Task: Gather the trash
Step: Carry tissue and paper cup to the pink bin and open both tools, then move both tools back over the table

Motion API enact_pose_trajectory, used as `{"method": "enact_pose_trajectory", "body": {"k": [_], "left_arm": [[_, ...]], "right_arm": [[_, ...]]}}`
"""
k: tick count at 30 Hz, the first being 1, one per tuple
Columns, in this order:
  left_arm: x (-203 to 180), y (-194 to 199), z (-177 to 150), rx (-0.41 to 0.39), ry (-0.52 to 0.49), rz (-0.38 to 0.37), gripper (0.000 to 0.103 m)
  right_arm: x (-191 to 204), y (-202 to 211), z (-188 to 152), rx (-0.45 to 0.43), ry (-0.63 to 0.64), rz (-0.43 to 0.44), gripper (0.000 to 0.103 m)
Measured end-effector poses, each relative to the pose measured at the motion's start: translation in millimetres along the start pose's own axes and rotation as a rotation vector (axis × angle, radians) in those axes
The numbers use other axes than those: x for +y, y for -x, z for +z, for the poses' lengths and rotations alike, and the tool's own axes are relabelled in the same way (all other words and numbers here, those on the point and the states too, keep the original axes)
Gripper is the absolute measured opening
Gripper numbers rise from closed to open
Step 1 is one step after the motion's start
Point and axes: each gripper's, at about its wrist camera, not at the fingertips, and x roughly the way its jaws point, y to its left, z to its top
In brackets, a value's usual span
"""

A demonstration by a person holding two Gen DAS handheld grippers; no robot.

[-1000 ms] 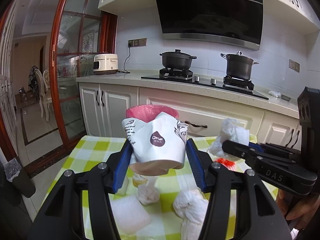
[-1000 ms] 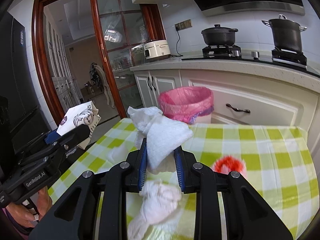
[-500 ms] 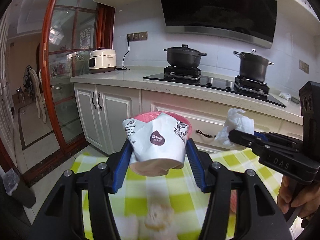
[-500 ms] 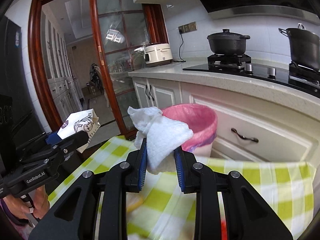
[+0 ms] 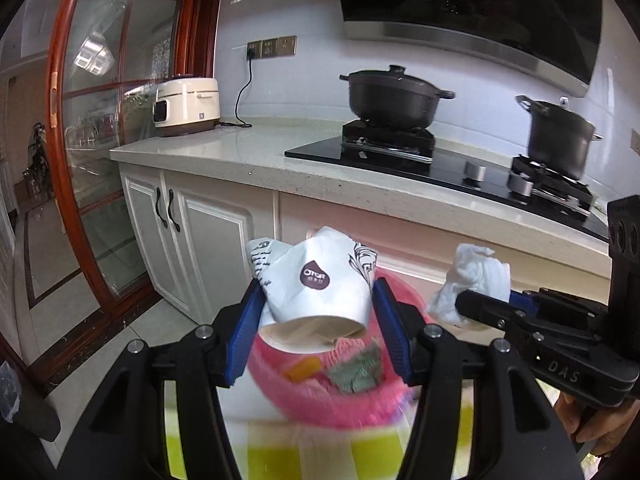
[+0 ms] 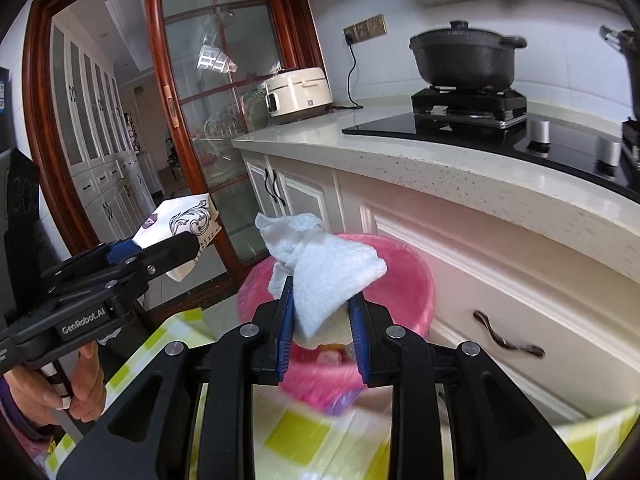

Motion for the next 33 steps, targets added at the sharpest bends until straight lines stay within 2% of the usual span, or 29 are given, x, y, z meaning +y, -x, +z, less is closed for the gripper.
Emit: {"method": "enact_pose_trajectory", "body": {"k": [2, 3, 5, 8, 11, 14, 16, 19, 24, 29, 31, 33], "left_arm": [[5.2, -18.5, 3.9, 0.000, 0.009, -0.008, 0.055], [8.2, -32.1, 6.6, 0.006, 0.011, -0.007, 0.056], [13.1, -52.7, 10.7, 0.003, 0.001, 0.006, 0.064], [23.3, -75.2, 16.3, 0.010, -0.002, 0.028, 0.065], [31.5, -77.0, 20.2, -0.001, -0.001, 0.056, 0.065], [37.8, -56.8, 18.0, -0.025, 0.012, 0.060, 0.066], [41.1, -34.6, 14.4, -0.038, 0.022, 0.073, 0.067], [41.7, 11.2, 4.2, -0.049, 0.040, 0.065, 0.068], [30.8, 106.8, -22.8, -0.083, 0.030, 0.063, 0.079], [19.3, 190.2, -51.8, -0.111, 0.024, 0.068, 0.085], [16.3, 227.7, -66.8, -0.128, 0.023, 0.071, 0.092], [16.2, 260.3, -84.5, -0.144, 0.029, 0.084, 0.097]], "right_arm": [[-7.1, -19.7, 5.1, 0.008, 0.011, 0.011, 0.028], [-11.1, -30.4, 7.7, 0.012, 0.016, 0.018, 0.033], [-19.4, -49.9, 12.5, 0.015, 0.022, 0.018, 0.039], [-32.6, -74.2, 19.6, 0.025, 0.012, 0.013, 0.040], [-40.4, -75.3, 25.3, -0.002, -0.002, 0.003, 0.040], [-42.1, -55.8, 26.0, -0.029, -0.019, 0.011, 0.040], [-37.9, -37.1, 22.8, -0.039, -0.020, 0.016, 0.040], [-21.3, 13.2, 11.8, -0.058, -0.011, 0.027, 0.040], [21.7, 104.1, -6.8, -0.109, 0.021, 0.036, 0.040], [77.6, 178.8, -37.0, -0.136, 0.095, 0.028, 0.045], [98.5, 203.9, -53.0, -0.148, 0.112, 0.026, 0.048], [113.7, 220.4, -67.8, -0.158, 0.120, 0.024, 0.055]]}}
